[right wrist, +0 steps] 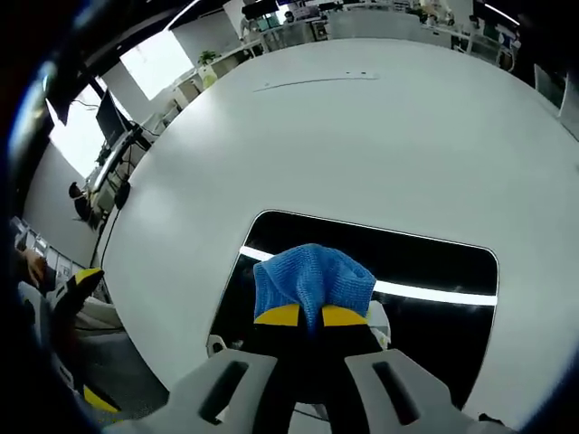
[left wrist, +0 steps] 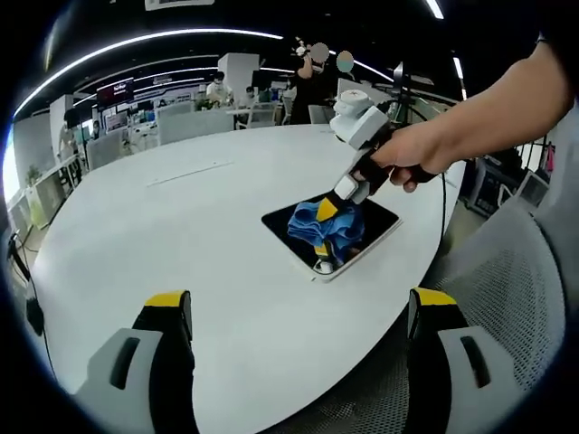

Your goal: Wipe the mirror surface with the cleaning cloth until all visible marks leave the cleaned area.

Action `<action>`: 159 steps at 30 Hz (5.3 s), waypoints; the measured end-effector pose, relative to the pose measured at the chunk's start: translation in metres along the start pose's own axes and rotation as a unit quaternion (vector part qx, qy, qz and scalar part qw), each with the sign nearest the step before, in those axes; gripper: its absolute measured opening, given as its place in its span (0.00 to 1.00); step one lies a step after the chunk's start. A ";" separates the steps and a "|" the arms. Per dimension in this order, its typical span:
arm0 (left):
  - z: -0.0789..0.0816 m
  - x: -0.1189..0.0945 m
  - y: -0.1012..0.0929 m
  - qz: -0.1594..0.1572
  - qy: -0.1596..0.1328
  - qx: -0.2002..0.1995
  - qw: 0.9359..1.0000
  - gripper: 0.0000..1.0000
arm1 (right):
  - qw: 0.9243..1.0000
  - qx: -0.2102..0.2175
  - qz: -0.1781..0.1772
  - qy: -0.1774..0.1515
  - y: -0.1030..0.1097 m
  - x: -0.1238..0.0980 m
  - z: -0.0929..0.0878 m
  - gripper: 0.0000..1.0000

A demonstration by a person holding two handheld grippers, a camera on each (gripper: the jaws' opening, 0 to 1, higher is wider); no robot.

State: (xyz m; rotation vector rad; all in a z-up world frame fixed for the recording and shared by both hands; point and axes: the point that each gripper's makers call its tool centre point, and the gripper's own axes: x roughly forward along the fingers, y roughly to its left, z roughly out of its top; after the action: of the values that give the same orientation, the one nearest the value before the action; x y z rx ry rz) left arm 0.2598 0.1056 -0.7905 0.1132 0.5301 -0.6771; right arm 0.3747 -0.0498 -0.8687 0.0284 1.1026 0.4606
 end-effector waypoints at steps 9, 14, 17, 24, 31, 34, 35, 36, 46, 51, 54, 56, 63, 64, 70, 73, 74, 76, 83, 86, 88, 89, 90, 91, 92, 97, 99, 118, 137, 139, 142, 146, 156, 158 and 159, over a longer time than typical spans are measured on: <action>0.006 0.000 0.000 0.003 -0.013 0.004 1.000 0.99 | 1.000 0.009 -0.003 -0.004 -0.021 -0.010 -0.007 0.00; 0.005 0.000 -0.001 0.004 -0.008 0.004 1.000 0.99 | 1.000 0.008 -0.012 -0.001 -0.037 -0.018 -0.012 0.00; 0.004 -0.001 0.000 0.005 -0.006 0.003 1.000 0.99 | 1.000 0.017 -0.016 -0.003 -0.047 -0.022 -0.015 0.00; 0.005 -0.001 -0.003 0.001 -0.006 0.005 1.000 0.99 | 0.999 0.027 -0.027 -0.005 -0.067 -0.032 -0.023 0.00; 0.000 0.000 -0.003 0.001 0.004 0.015 1.000 0.99 | 0.999 0.034 -0.036 -0.008 -0.081 -0.040 -0.029 0.00; 0.001 -0.001 -0.004 0.001 0.004 0.012 1.000 0.99 | 0.999 0.035 -0.038 -0.009 -0.086 -0.042 -0.031 0.00; 0.001 -0.001 -0.003 0.002 0.003 0.011 1.000 0.99 | 0.999 0.036 -0.039 -0.010 -0.089 -0.043 -0.031 0.00; 0.002 -0.001 -0.003 0.002 0.003 0.011 1.000 0.99 | 0.998 0.036 -0.040 -0.011 -0.090 -0.043 -0.031 0.00; -0.001 0.000 -0.009 -0.007 0.012 0.011 1.000 0.99 | 0.998 0.036 -0.051 -0.014 -0.103 -0.048 -0.032 0.00; 0.000 -0.001 -0.009 -0.007 0.010 0.008 1.000 0.99 | 0.997 0.042 -0.063 -0.011 -0.113 -0.051 -0.033 0.00; 0.001 -0.001 -0.008 -0.006 0.008 0.009 1.000 0.99 | 0.996 0.046 -0.072 -0.011 -0.120 -0.054 -0.034 0.00; 0.001 0.000 -0.008 -0.006 0.007 0.010 1.000 0.99 | 0.996 0.051 -0.074 -0.011 -0.122 -0.055 -0.035 0.00; 0.001 0.000 -0.008 -0.005 0.006 0.012 1.000 0.99 | 0.995 0.058 -0.081 -0.014 -0.125 -0.053 -0.035 0.00; 0.001 0.000 -0.007 -0.005 0.006 0.012 1.000 0.99 | 0.995 0.059 -0.082 -0.014 -0.125 -0.053 -0.035 0.00; 0.000 0.000 -0.008 -0.006 0.008 0.009 1.000 0.99 | 0.994 0.052 -0.089 -0.022 -0.121 -0.054 -0.035 0.00; 0.001 0.000 -0.007 -0.005 0.005 0.009 1.000 0.99 | 0.995 0.042 -0.091 -0.021 -0.119 -0.054 -0.037 0.00; 0.001 0.000 -0.007 -0.005 0.005 0.009 1.000 0.99 | 0.995 0.041 -0.091 -0.020 -0.120 -0.054 -0.037 0.00; 0.000 0.000 -0.007 -0.006 0.007 0.009 1.000 0.99 | 0.994 0.049 -0.091 -0.019 -0.120 -0.055 -0.038 0.00; 0.002 0.000 -0.006 -0.003 0.005 0.009 1.000 0.99 | 0.994 0.058 -0.088 -0.020 -0.119 -0.056 -0.041 0.00; 0.002 0.000 -0.007 -0.004 0.004 0.010 1.000 0.99 | 0.994 0.061 -0.087 -0.019 -0.119 -0.057 -0.042 0.00; 0.002 0.001 -0.007 -0.004 0.005 0.011 1.000 0.99 | 0.994 0.060 -0.089 -0.017 -0.116 -0.058 -0.046 0.00; 0.002 0.001 -0.007 -0.004 0.005 0.011 1.000 0.99 | 0.994 0.059 -0.090 -0.017 -0.116 -0.059 -0.047 0.00; 0.002 0.001 -0.007 -0.003 0.005 0.010 1.000 0.99 | 0.994 0.060 -0.090 -0.017 -0.116 -0.059 -0.048 0.00; 0.001 0.001 -0.006 -0.002 0.006 0.010 1.000 0.99 | 0.994 0.062 -0.090 -0.016 -0.116 -0.060 -0.049 0.00; 0.001 0.001 -0.006 -0.002 0.006 0.010 1.000 0.99 | 0.994 0.063 -0.090 -0.016 -0.116 -0.060 -0.050 0.00; 0.000 0.001 -0.008 -0.005 0.010 0.012 1.000 0.99 | 0.994 0.063 -0.085 -0.012 -0.114 -0.062 -0.055 0.00; 0.000 0.001 -0.008 -0.005 0.011 0.011 1.000 0.99 | 0.994 0.070 -0.082 -0.011 -0.113 -0.063 -0.057 0.00; 0.010 -0.002 -0.007 -0.006 -0.012 -0.016 1.000 0.99 | 0.993 0.087 -0.079 -0.008 -0.104 -0.070 -0.072 0.00; 0.007 -0.001 -0.007 -0.005 -0.006 -0.009 1.000 0.99 | 0.993 0.097 -0.073 -0.003 -0.101 -0.070 -0.076 0.00; 0.007 -0.001 -0.009 -0.007 -0.005 -0.014 1.000 0.99 | 0.992 0.098 -0.074 -0.002 -0.101 -0.070 -0.076 0.00; 0.006 -0.001 -0.009 -0.007 -0.004 -0.011 1.000 0.99 | 0.992 0.099 -0.074 -0.001 -0.100 -0.070 -0.075 0.00; 0.006 -0.001 -0.008 -0.005 -0.003 -0.010 1.000 0.99 | 0.992 0.106 -0.071 0.000 -0.098 -0.070 -0.075 0.00; 0.006 0.000 -0.008 -0.004 -0.002 -0.008 1.000 0.99 | 0.991 0.113 -0.071 0.001 -0.094 -0.068 -0.076 0.00; 0.006 0.000 -0.007 -0.003 -0.002 -0.008 1.000 0.99 | 0.991 0.114 -0.069 0.003 -0.091 -0.067 -0.075 0.00; 0.006 0.000 -0.008 -0.003 -0.002 -0.008 1.000 0.99 | 0.991 0.113 -0.068 0.003 -0.089 -0.066 -0.075 0.00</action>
State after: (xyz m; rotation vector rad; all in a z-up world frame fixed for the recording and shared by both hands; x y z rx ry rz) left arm 0.2574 0.0983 -0.7852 0.0943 0.5321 -0.6790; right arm 0.3161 -0.1700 -0.8688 0.1509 1.1505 0.2120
